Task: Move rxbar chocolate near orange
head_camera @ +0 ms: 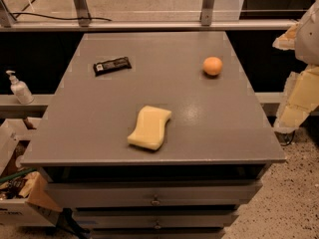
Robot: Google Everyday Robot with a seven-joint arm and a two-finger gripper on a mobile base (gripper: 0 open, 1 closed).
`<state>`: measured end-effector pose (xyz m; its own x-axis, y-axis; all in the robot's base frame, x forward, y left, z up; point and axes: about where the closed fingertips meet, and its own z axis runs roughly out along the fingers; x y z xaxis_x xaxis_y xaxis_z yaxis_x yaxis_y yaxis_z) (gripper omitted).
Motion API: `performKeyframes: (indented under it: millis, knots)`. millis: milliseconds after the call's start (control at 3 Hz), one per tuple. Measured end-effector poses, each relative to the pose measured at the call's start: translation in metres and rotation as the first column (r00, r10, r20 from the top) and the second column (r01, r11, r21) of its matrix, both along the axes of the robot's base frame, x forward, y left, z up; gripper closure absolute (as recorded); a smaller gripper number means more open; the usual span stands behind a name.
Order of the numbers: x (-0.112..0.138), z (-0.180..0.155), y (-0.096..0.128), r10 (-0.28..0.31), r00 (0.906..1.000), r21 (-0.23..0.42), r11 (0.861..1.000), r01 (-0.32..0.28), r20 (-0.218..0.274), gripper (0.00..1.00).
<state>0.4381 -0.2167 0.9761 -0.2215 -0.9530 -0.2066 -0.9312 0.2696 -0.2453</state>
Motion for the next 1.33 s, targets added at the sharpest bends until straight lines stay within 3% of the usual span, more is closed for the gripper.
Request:
performKeyframes:
  millis: [333, 667, 1000, 1333]
  knots:
    - [0.0, 0.0, 0.0, 0.0, 1.0, 0.0, 1.0, 0.0, 0.0, 0.0]
    - [0.008, -0.007, 0.011, 0.037, 0.999, 0.029, 0.999, -0.038, 0.024, 0.0]
    - [0.031, -0.02, 0.04, 0.109, 0.9924, 0.087, 0.99, -0.114, 0.058, 0.0]
    - [0.067, -0.034, 0.076, 0.175, 0.9807, 0.156, 0.97, -0.187, 0.088, 0.0]
